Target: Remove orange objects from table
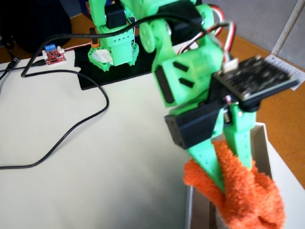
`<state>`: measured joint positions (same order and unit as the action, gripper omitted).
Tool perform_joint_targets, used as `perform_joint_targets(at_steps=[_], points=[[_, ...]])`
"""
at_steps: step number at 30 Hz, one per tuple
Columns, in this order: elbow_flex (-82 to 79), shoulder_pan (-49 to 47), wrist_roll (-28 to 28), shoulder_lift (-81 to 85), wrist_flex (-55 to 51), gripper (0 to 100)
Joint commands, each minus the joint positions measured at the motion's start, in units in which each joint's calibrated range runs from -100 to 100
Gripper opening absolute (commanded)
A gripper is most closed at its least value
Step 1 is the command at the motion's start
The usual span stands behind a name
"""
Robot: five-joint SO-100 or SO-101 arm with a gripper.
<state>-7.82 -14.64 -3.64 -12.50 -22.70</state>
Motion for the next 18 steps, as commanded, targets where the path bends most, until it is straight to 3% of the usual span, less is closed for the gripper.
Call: perform_joint_targets(at_steps=[1, 12, 18], points=[[0.1, 0.0, 0.1, 4.9, 1.7, 0], [-0.6, -0.3, 1.1, 5.8, 2.0, 0], [4.7, -13.0, 1.7, 11.8, 5.8, 0]])
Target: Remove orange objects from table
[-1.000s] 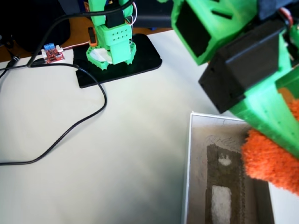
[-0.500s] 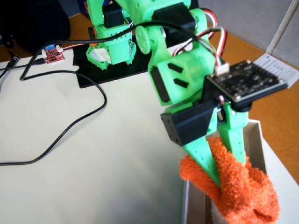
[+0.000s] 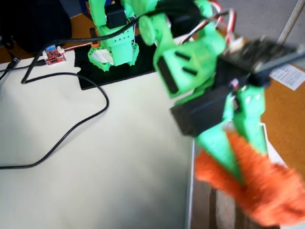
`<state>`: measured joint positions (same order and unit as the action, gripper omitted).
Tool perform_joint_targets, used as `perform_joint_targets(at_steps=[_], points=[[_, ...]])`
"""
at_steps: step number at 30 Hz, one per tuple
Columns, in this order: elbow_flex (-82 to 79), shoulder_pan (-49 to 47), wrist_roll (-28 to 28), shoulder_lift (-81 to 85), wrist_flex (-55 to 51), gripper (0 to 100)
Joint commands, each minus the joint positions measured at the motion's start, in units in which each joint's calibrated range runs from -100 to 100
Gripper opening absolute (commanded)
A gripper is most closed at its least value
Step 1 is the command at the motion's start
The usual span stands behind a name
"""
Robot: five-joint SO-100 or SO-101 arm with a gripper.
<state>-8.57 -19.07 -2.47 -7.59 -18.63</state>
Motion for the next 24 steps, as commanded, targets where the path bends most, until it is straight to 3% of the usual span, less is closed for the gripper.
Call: perform_joint_targets(at_steps=[1, 5, 6, 7, 8, 14, 24], points=[[7.0, -12.0, 0.9, 7.8, 1.7, 0], [7.3, -28.4, 4.5, 11.2, 5.2, 4], [6.1, -32.6, 5.0, 12.0, 7.6, 13], [4.8, -36.8, 5.2, 12.7, 10.6, 33], [3.5, -40.9, 6.1, 13.8, 11.5, 35], [-4.6, -54.9, 7.3, 15.8, 24.7, 35], [-7.3, -51.0, 7.5, 16.5, 22.2, 35]])
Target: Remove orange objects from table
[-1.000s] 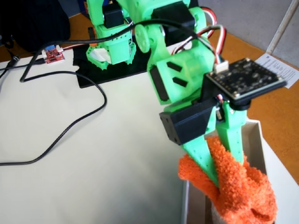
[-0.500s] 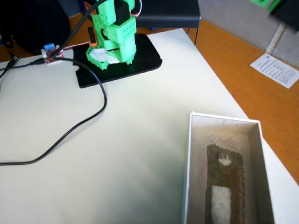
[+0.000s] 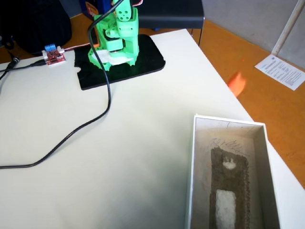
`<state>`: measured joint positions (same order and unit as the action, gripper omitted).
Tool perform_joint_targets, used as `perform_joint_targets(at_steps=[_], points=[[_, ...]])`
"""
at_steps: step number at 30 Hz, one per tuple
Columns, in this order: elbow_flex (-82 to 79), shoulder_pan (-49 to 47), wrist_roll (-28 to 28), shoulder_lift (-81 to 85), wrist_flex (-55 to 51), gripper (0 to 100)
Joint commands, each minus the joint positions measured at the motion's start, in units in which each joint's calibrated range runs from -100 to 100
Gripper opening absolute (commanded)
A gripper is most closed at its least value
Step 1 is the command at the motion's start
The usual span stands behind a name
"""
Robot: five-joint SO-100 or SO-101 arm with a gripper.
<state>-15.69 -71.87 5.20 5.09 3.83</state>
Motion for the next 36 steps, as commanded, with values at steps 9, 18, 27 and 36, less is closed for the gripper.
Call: perform_joint_targets(at_steps=[9, 18, 27, 36], points=[[-9.2, 35.2, -10.8, 14.2, -33.8, 35], [-44.9, 70.7, -3.5, 34.4, -50.6, 35], [-84.0, 75.8, 3.0, 81.1, -61.5, 35], [-83.9, 75.2, -9.5, 93.5, -80.6, 35]])
